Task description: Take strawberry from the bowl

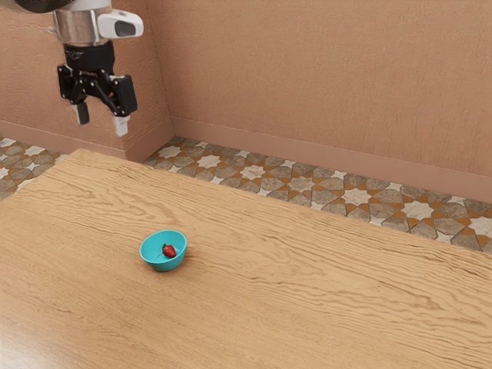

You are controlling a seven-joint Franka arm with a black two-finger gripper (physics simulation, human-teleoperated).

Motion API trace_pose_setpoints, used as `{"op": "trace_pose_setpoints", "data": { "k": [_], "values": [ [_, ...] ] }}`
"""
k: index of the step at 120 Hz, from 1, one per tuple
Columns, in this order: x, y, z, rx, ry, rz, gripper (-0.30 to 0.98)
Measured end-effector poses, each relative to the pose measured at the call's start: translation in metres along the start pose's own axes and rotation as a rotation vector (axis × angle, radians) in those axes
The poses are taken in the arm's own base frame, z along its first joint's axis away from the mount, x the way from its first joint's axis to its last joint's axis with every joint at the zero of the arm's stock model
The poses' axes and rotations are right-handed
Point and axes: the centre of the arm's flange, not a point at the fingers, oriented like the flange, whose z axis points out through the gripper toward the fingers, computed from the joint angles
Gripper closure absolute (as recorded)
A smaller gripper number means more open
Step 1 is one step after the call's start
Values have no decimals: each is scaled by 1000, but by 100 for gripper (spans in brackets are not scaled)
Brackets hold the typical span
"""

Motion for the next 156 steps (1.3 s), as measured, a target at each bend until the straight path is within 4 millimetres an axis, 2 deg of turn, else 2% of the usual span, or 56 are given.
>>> {"op": "trace_pose_setpoints", "data": {
  "k": [14, 20, 26, 32, 39, 44, 47, 51, 58, 64, 83, 99, 111, 116, 123, 140, 156],
  "values": [
    [11, 2, 4, 13, 43, 1, 0],
    [13, 15, 21, 23, 53, 25, 0],
    [30, 16, 57, 33, 37, 33, 0],
    [59, -5, 95, 21, 9, -1, 0],
    [99, -35, 149, -12, -30, -53, 0],
    [128, -47, 175, -18, -30, -73, 0],
    [141, -39, 182, -9, -17, -56, 0],
    [155, -16, 188, 5, 1, -21, 0],
    [167, 15, 194, 21, 31, 17, 0],
    [174, 21, 203, 22, 40, 9, 0],
    [197, 34, 254, 12, 20, -41, 0],
    [209, 38, 286, -13, 13, -95, 0],
    [212, 21, 310, -39, -6, -165, 0],
    [207, 9, 326, -53, -26, -205, 0],
    [183, 1, 340, -67, -48, -251, 0],
    [147, 0, 319, -89, 3, -359, 0],
    [134, -15, 324, -100, 13, -492, 0]
  ]
}}
